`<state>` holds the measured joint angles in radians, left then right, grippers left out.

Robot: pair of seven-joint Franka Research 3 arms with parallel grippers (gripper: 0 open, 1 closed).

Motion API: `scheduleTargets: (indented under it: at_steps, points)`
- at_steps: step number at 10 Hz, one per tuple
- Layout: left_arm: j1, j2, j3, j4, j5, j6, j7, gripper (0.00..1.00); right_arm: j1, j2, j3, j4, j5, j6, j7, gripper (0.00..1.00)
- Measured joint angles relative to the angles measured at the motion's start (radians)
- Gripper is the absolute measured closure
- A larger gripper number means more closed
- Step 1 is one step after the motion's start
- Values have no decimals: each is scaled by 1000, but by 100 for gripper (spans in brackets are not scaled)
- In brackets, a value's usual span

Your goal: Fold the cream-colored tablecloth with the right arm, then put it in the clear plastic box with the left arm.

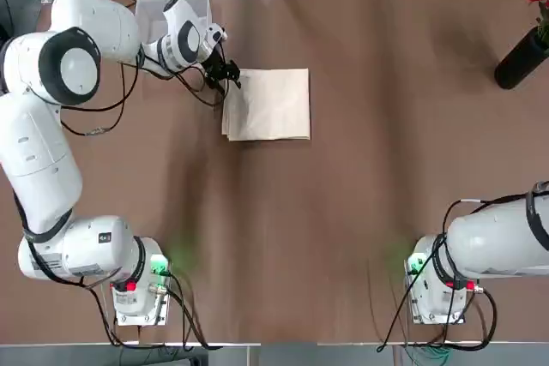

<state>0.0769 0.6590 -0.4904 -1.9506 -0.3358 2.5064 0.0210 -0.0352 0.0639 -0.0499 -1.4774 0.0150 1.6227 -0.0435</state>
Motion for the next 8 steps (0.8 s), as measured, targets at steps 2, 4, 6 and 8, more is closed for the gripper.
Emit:
scheduleTargets:
  at_steps: [2, 4, 6, 8]
  points:
    - [-1, 0, 0, 0, 0, 0, 0, 5, 0, 0, 0, 0, 0, 1, 0, 0]
    - [-4, 2, 0, -1, 0, 2, 0, 8, 0, 0, 0, 0, 0, 2, 0, 0]
    - [-15, 4, 0, -2, 0, 3, 0, 17, 0, 0, 0, 0, 0, 5, 0, 0]
    - [-14, 6, 0, -4, 0, 3, 0, 50, 0, 0, -1, 0, 0, 9, 0, 0]
